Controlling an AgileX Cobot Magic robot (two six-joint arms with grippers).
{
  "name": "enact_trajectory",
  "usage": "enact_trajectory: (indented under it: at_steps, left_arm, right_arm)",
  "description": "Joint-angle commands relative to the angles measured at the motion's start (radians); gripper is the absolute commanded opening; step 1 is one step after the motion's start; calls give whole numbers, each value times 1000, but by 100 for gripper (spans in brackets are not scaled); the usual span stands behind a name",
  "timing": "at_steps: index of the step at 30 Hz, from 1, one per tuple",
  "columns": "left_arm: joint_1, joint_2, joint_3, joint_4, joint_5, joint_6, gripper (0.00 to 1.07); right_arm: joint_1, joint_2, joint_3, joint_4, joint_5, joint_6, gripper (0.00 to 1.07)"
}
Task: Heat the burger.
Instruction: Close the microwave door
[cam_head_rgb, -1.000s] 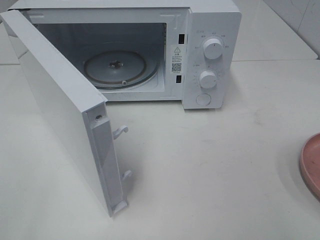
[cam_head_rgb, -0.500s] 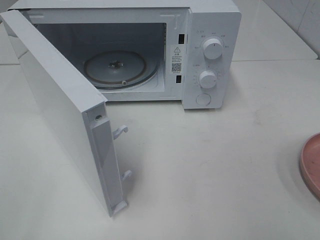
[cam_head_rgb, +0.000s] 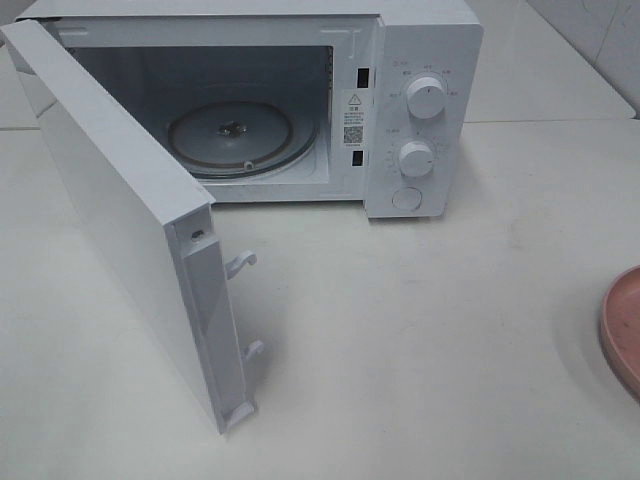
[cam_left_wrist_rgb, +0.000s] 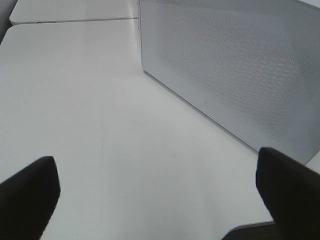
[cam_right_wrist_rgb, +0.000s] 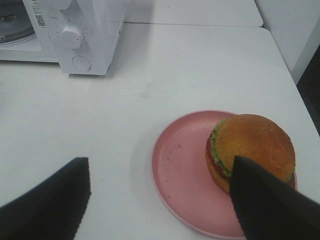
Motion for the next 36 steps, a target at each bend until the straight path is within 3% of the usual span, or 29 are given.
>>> enact_trajectory:
  at_steps: [1, 24, 31, 32, 35, 36]
  left_arm:
    - [4, -6, 4, -10, -13, 1, 100]
    - [4, -6, 2, -9, -18, -7, 98]
    - [4, 76, -22, -14, -123, -18, 79]
    - [4, 121, -17, -8, -159, -10, 70]
    - [4, 139, -13, -7, -173, -10, 65]
    - [4, 180, -2, 0, -217, -10, 54]
  right_arm:
    - [-5, -28, 3, 1, -3, -10, 75]
    - [-5, -28, 3, 0, -3, -10, 75]
    - [-5, -28, 3, 0, -3, -10, 75]
    - [-5, -28, 3, 0, -3, -10, 75]
    - [-5, -28, 3, 0, -3, -10, 75]
    - [-5, -28, 3, 0, -3, -10, 75]
